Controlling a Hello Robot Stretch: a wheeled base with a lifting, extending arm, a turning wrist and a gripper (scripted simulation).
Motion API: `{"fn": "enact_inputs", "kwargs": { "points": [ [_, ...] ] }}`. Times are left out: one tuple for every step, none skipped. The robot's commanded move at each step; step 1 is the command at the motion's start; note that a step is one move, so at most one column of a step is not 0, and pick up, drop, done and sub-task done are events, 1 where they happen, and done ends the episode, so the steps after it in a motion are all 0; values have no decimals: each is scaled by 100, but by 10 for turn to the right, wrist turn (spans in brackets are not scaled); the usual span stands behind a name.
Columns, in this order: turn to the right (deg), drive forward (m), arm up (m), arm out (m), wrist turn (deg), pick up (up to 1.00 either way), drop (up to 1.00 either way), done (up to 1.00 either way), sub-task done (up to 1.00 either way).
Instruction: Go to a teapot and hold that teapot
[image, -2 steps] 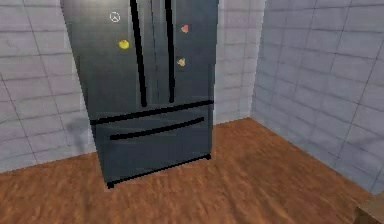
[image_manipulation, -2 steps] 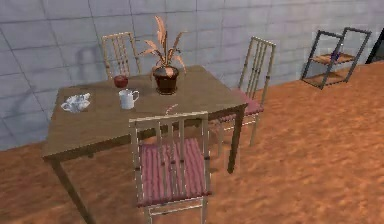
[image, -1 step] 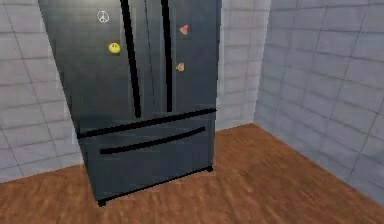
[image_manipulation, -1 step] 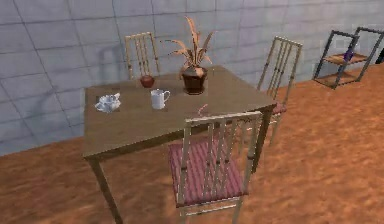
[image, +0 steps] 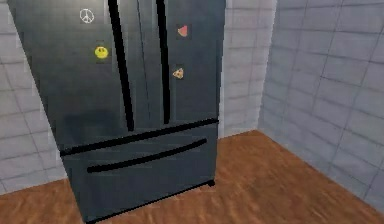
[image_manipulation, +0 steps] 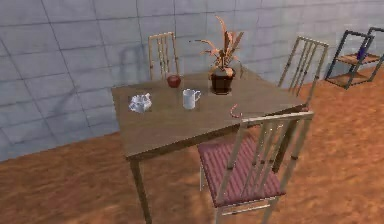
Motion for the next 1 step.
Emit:
{"fn": "enact_inputs", "kwargs": {
  "points": [
    [-450,0,0,0,0,0,0,0,0]
  ]
}}
